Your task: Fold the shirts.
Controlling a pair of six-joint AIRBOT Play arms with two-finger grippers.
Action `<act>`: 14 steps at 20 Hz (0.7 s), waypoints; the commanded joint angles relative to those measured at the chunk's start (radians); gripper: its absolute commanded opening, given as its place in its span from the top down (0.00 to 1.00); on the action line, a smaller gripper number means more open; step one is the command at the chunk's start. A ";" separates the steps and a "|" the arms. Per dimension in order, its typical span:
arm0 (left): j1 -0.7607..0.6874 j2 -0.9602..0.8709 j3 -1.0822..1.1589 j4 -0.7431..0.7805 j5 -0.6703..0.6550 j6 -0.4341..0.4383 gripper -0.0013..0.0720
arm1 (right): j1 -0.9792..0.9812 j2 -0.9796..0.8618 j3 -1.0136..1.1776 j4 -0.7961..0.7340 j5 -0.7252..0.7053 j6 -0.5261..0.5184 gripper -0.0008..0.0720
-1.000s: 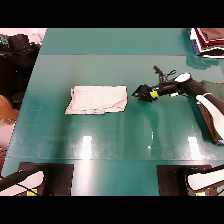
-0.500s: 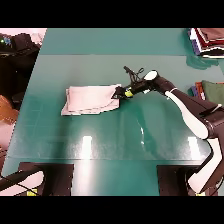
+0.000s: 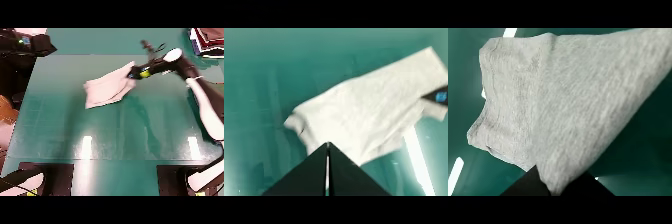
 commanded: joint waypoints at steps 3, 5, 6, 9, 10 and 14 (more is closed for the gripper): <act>-0.148 0.000 0.000 0.000 0.119 -0.001 0.95 | -0.378 0.206 0.008 -0.254 0.080 0.058 0.98; -0.178 -0.001 0.000 0.000 0.158 -0.001 0.95 | -0.548 0.253 0.008 -0.257 0.065 0.057 0.98; -0.192 -0.005 0.000 0.000 0.183 -0.001 0.95 | -0.632 0.267 0.008 -0.257 0.055 0.058 0.98; -0.222 -0.006 0.000 0.000 0.234 -0.001 0.95 | -0.829 0.273 0.008 -0.249 0.062 0.057 0.98; -0.224 -0.006 0.000 -0.002 0.243 -0.002 0.95 | -0.872 0.273 0.008 -0.249 0.064 0.058 0.98; -0.224 -0.013 0.000 0.000 0.250 -0.002 0.95 | -0.950 0.274 0.009 -0.206 0.064 0.056 0.98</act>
